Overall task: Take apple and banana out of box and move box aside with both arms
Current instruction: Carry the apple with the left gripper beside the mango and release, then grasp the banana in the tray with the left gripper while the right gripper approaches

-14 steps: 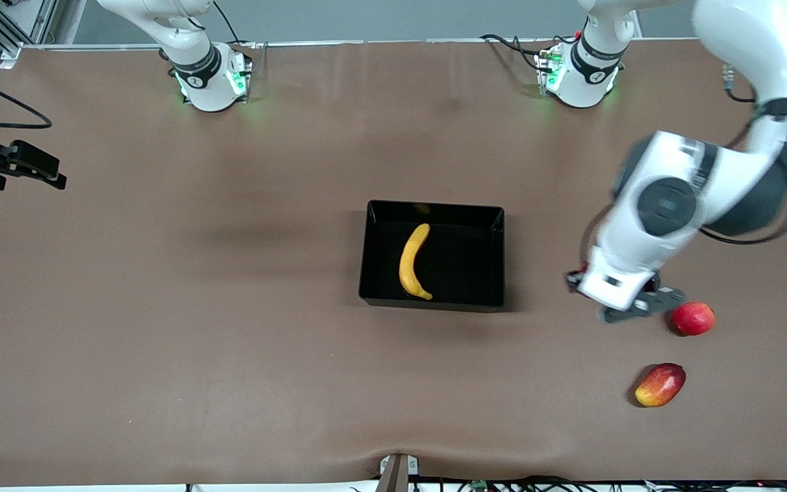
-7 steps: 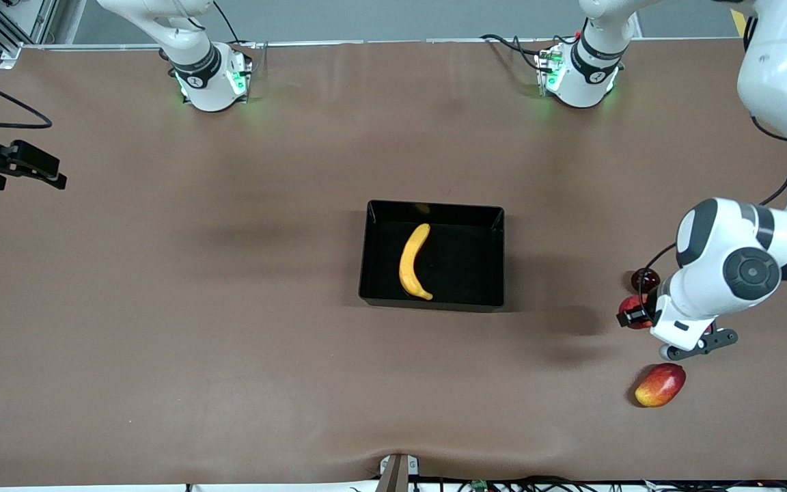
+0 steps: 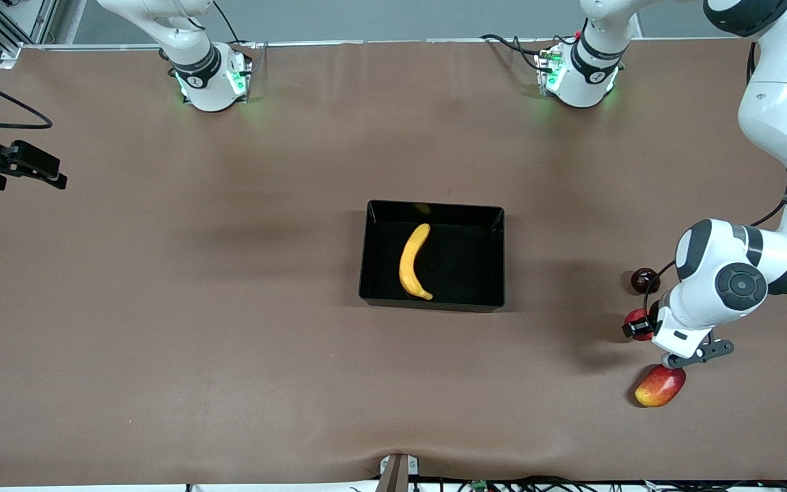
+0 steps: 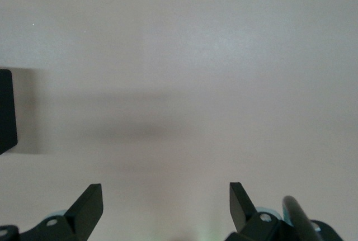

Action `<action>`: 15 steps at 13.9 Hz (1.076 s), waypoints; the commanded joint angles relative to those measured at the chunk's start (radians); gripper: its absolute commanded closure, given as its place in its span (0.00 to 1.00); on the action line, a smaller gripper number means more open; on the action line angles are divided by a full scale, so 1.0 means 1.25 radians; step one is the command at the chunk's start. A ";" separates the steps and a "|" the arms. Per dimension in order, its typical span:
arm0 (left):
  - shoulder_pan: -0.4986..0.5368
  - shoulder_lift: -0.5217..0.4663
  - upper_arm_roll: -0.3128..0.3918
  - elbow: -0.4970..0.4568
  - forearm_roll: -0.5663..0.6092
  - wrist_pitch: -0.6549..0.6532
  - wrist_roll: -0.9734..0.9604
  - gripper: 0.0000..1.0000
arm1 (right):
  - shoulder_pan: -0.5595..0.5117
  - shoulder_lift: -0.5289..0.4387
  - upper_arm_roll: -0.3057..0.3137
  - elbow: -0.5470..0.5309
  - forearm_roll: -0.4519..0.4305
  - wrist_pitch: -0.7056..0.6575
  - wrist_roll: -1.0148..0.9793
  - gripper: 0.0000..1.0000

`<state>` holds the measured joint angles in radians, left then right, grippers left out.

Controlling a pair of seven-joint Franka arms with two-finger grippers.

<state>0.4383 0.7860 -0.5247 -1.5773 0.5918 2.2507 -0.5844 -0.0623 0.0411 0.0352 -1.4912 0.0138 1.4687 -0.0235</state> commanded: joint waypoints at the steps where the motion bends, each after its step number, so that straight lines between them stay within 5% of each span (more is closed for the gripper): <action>1: -0.001 0.018 0.014 0.004 0.030 0.032 0.001 1.00 | -0.007 0.008 0.006 0.003 0.000 -0.004 -0.006 0.00; 2: 0.003 0.020 0.014 0.004 0.044 0.033 0.001 0.98 | -0.007 0.008 0.006 0.003 0.000 -0.005 -0.006 0.00; 3: 0.003 0.020 0.014 0.004 0.058 0.033 0.001 0.78 | -0.008 0.009 0.006 0.003 0.000 -0.005 -0.006 0.00; 4: 0.004 0.020 0.014 0.004 0.062 0.033 0.001 0.46 | -0.009 0.010 0.006 0.003 0.000 -0.005 -0.006 0.00; 5: 0.004 0.018 0.012 0.004 0.062 0.033 0.001 0.02 | -0.008 0.016 0.006 0.003 0.000 -0.005 -0.006 0.00; 9: 0.002 -0.025 -0.021 0.002 0.054 0.005 -0.004 0.00 | -0.007 0.020 0.006 0.003 0.000 -0.004 -0.006 0.00; 15: -0.006 -0.056 -0.294 0.004 0.030 -0.194 -0.150 0.00 | -0.008 0.054 0.005 0.004 0.000 -0.001 -0.007 0.00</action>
<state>0.4308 0.7294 -0.8136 -1.5576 0.6365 2.0640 -0.7124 -0.0625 0.1016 0.0350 -1.4925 0.0138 1.4681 -0.0236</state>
